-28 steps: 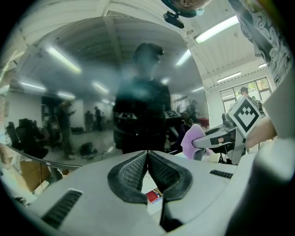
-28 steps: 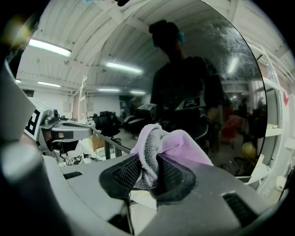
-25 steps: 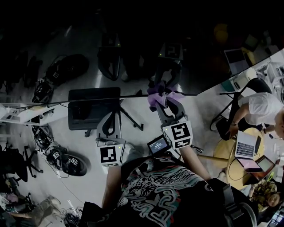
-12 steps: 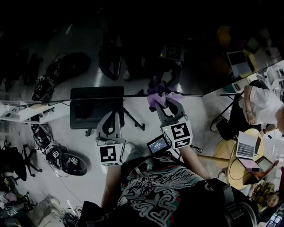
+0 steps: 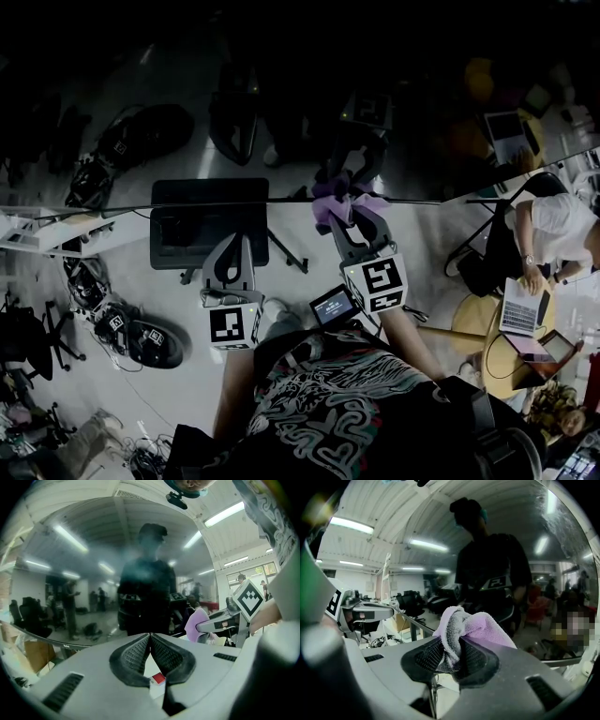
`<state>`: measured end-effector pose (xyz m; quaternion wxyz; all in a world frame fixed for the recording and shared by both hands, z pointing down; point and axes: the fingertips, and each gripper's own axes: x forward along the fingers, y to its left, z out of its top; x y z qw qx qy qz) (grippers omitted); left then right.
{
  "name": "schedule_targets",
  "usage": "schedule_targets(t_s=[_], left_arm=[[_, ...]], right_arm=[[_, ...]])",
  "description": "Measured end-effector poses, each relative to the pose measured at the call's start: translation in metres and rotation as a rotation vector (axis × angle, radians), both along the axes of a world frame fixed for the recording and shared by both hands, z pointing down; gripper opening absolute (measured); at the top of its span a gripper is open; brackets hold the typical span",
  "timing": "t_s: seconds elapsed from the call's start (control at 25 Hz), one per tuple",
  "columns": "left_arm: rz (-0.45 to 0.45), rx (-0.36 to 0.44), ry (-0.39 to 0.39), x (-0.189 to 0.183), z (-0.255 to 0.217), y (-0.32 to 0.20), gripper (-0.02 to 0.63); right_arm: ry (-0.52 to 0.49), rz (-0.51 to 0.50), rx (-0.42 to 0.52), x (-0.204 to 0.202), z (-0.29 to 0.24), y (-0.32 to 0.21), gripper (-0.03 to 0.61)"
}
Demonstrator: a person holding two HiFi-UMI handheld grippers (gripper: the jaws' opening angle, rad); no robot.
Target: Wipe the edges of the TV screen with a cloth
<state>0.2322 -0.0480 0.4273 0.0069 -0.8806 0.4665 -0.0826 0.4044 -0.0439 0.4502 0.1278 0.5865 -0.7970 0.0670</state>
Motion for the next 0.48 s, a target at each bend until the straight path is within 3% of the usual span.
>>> schedule_targets(t_s=[0.48], left_arm=[[-0.023, -0.016, 0.014, -0.053, 0.010, -0.013, 0.018]], right_arm=[[0.009, 0.012, -0.008, -0.037, 0.005, -0.012, 0.121]])
